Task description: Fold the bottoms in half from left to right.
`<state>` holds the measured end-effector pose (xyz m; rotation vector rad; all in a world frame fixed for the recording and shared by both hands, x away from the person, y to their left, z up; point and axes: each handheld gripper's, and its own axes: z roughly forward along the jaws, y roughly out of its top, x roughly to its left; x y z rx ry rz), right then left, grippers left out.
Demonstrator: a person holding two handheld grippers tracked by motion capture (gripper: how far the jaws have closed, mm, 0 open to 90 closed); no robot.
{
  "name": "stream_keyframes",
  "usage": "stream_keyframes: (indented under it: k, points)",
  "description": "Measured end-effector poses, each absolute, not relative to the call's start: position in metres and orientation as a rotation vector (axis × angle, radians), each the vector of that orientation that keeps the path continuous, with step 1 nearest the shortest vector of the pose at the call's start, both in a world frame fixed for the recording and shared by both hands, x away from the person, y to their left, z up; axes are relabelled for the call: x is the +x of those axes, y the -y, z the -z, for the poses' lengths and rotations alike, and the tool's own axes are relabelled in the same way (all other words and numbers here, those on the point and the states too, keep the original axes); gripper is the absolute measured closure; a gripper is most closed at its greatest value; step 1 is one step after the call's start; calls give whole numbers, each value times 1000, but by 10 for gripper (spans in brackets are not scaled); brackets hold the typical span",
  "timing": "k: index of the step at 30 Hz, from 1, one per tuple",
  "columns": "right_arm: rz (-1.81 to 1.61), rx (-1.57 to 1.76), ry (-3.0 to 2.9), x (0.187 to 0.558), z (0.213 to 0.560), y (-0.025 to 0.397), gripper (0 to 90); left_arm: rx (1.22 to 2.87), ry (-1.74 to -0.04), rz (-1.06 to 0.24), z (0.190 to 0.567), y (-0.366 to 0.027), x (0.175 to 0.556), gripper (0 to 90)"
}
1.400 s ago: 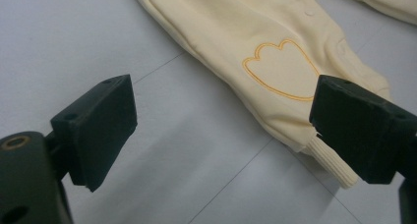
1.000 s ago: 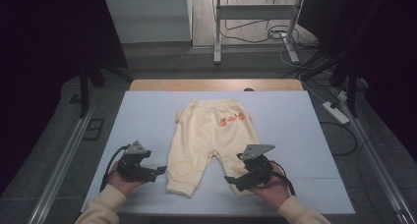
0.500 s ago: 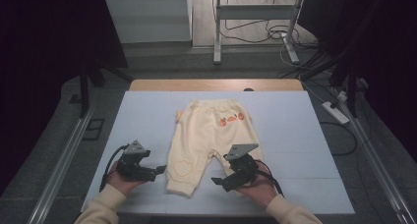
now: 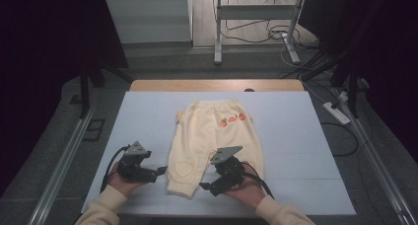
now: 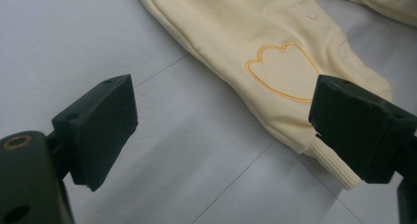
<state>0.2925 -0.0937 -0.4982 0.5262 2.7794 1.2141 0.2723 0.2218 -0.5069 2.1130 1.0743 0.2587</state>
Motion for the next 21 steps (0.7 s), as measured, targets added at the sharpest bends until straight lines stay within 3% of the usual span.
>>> stream_keyframes:
  k: [21]
  points:
    - [-1216,450,-2838,286,508,62,112,2115,-1081,-258,509,-223,275,116]
